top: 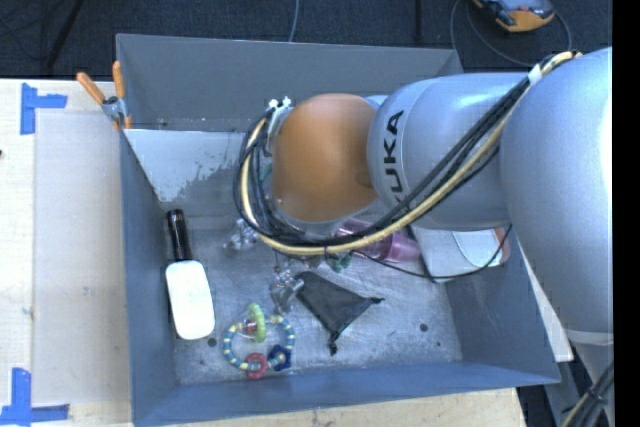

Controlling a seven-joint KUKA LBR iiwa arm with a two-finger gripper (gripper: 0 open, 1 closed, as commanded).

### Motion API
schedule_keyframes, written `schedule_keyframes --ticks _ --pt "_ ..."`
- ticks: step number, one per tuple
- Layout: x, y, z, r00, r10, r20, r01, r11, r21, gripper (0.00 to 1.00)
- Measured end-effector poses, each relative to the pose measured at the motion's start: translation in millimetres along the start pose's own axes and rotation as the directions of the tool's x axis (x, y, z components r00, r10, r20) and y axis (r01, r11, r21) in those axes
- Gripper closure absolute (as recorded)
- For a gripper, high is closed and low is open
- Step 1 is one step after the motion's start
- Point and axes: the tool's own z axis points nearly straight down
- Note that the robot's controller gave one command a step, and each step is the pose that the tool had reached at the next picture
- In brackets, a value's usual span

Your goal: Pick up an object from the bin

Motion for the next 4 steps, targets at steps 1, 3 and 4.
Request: schedule_keyframes --ticks 1,3,4 --pt "25.1 22 25 0.993 0.118 -0.012 -0.118 0.993 0.001 0.00" --pt "67.7 66 -24 0.973 -0.232 -0.012 0.232 0.973 -0.005 1.00" --pt "68.0 66 -24 0.973 -0.229 -0.013 0.229 0.973 -0.005 1.00"
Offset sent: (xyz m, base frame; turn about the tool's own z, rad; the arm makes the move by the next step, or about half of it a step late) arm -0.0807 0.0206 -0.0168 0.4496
